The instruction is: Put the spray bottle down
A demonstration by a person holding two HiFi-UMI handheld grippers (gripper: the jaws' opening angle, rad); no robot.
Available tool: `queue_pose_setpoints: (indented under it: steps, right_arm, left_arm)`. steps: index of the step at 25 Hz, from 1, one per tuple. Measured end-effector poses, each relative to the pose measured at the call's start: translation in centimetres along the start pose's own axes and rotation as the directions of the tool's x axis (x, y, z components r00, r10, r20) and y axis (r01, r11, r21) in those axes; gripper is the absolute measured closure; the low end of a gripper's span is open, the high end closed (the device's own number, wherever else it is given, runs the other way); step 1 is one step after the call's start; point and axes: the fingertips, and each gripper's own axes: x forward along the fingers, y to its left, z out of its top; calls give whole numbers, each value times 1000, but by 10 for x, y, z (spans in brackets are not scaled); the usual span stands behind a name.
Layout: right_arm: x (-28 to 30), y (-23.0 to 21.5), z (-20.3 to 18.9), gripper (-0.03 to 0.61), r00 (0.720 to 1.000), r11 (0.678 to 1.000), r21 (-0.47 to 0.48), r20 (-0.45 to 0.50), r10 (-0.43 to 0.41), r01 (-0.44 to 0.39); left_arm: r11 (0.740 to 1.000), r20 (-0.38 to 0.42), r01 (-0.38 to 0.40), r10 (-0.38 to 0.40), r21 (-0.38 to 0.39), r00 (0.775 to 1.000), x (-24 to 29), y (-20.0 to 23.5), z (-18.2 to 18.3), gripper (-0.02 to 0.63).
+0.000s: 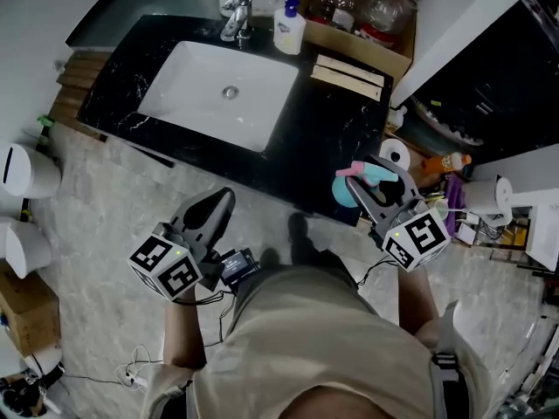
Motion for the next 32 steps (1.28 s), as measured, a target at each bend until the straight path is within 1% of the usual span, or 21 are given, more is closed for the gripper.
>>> queue_pose_setpoints:
  steps: [7,11,15,23,28,32]
  right_arm:
    - [4,-22,-2,380,1000,999,28,10,-23,23]
    - [8,-36,-4,380,998,998,36,6,-54,54]
    - [13,-44,-4,380,998,995,77,13,-56,55]
    - [25,-60,-6,380,997,996,53,9,-79,79]
    - [31,-73,-3,380,994,993,63,30,-105,103]
    - [36,-82,-4,380,993,992,60,23,-117,115]
  left_arm:
    - [1000,-8,13,-13,-7,1000,13,1,3,603]
    - [1000,-14,11,-11,-10,1000,17,4,4,603]
    - [1000,-25,10,-10,-15,1000,22,7,3,603]
    - [1000,-40,12,-13,-16,999,33,9,3,603]
    - [1000,-46,9,-10,-16,999,38,11,3,603]
    - [1000,-51,9,-10,-19,999,42,11,3,603]
